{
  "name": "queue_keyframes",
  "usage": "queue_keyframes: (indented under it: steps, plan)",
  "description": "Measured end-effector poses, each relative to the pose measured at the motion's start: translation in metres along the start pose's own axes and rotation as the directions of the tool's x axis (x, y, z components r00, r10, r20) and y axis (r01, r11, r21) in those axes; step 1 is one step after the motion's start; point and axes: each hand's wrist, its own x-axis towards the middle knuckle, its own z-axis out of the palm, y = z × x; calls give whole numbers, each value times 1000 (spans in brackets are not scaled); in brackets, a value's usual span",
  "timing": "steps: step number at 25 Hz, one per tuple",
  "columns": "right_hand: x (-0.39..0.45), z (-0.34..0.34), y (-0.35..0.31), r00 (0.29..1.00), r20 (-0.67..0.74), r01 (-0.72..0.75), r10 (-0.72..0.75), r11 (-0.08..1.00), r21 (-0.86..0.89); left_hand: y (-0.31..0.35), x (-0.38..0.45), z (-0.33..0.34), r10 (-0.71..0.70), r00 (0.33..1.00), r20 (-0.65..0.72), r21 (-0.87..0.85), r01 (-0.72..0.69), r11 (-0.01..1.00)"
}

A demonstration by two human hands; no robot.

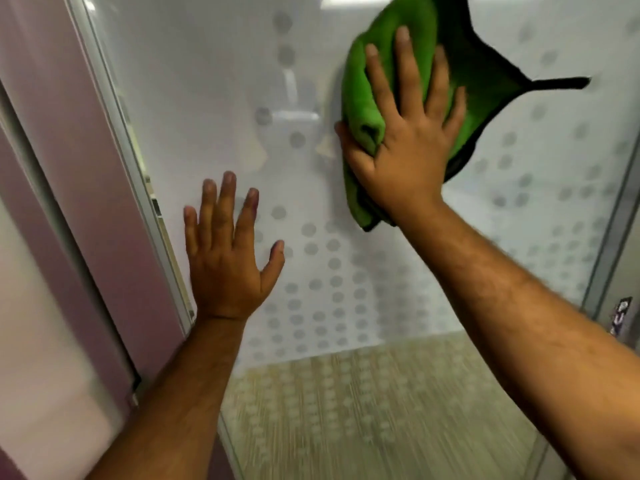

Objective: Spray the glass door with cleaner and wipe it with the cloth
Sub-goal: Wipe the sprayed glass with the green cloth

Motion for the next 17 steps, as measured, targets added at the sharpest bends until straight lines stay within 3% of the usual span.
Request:
queue_keyframes:
  steps: [3,7,10,12,14,16,17]
  plan:
    - [-60,2,-14,989,79,124,-125,992,17,12,-24,3,48,996,69,32,-51,998]
    - [-155,-4,13,940,172,275,-294,953,123,26,-57,6,63,991,119,38,-68,997]
    - [-227,-12,55,942,219,244,-255,967,79,25,-59,7,76,991,110,52,-82,995]
    - [-286,-20,77,949,301,88,-91,996,22,25,-67,5,106,986,125,51,-114,992]
    - [-342,-30,79,908,378,-191,184,981,-19,28,-75,4,118,981,153,44,-126,991]
    - [-379,-36,62,795,380,-510,473,860,-3,28,-77,5,116,981,156,49,-125,991]
    - [-390,-35,46,707,336,-668,622,744,28,29,-76,6,117,981,153,51,-126,991]
